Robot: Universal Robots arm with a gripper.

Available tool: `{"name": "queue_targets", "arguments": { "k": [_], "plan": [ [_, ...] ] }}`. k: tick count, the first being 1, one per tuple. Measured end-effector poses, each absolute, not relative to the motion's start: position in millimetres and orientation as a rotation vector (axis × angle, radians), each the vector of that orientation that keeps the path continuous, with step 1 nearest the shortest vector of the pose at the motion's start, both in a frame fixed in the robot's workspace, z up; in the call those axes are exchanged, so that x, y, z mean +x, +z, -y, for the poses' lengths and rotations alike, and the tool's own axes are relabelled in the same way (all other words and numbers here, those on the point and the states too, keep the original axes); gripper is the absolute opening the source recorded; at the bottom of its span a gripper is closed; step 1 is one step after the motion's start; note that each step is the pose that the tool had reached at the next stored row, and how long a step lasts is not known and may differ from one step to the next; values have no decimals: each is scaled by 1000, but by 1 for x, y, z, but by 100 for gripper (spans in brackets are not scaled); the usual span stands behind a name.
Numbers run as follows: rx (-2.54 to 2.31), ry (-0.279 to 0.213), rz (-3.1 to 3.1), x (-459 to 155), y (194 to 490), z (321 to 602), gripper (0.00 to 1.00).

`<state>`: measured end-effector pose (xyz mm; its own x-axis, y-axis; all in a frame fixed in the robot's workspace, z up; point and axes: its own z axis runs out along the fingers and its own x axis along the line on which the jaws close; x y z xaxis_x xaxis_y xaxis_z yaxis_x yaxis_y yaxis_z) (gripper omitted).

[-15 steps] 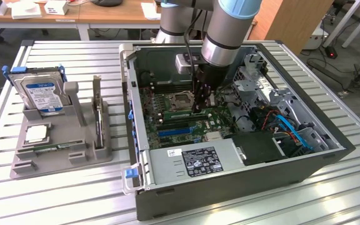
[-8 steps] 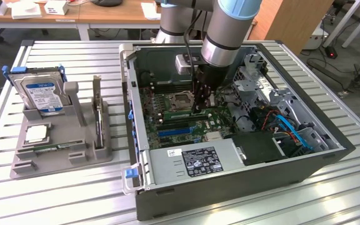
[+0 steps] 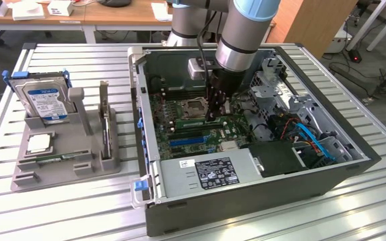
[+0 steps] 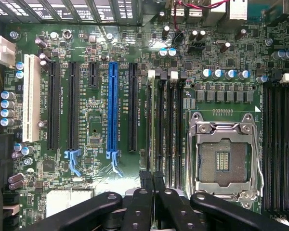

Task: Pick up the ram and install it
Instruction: 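Insert the ram into the slot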

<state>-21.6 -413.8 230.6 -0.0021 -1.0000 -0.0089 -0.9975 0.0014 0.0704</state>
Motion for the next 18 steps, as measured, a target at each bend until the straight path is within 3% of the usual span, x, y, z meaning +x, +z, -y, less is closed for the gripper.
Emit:
{"name": "queue_targets", "arguments": {
  "k": [18],
  "plan": [
    [2188, -87, 2192, -21, 230, 414, 11]
  ]
}}
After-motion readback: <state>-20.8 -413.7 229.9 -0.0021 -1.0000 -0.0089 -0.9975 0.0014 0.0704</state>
